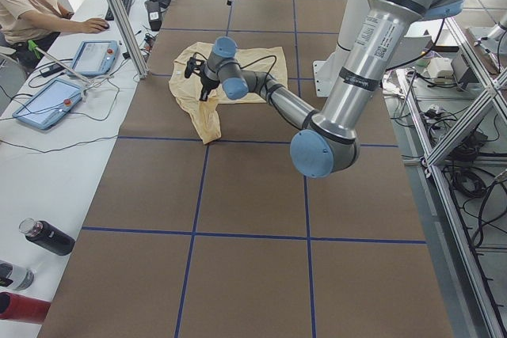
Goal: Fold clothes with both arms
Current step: 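Fold the held sleeve across the shirt front with the left gripper and release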
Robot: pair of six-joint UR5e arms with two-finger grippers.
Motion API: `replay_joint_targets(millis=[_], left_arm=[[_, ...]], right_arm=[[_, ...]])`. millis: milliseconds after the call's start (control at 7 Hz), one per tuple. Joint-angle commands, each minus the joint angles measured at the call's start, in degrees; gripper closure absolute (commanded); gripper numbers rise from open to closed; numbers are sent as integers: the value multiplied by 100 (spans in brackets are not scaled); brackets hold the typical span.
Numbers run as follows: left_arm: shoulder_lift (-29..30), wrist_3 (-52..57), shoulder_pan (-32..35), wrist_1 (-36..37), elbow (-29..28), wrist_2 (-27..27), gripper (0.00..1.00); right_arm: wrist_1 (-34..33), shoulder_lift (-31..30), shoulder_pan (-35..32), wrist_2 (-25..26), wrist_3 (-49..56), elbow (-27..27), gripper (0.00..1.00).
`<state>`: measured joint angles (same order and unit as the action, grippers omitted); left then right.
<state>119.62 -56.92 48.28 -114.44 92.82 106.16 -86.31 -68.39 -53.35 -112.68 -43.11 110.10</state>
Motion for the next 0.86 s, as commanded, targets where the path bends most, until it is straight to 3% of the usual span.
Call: replay_joint_targets(millis=[0,429,714], left_arm=[[1111,-615,-169,546,-454,1,100],[2632,-1153,-432,528,-1973,-8,100],[3144,-1470,-713,467,-2486,-199,100]], right_arm=[[0,18,0,9,-5,-6,0],[0,45,0,9,-13,-6,0],[0,36,0,9,-13,2,0]])
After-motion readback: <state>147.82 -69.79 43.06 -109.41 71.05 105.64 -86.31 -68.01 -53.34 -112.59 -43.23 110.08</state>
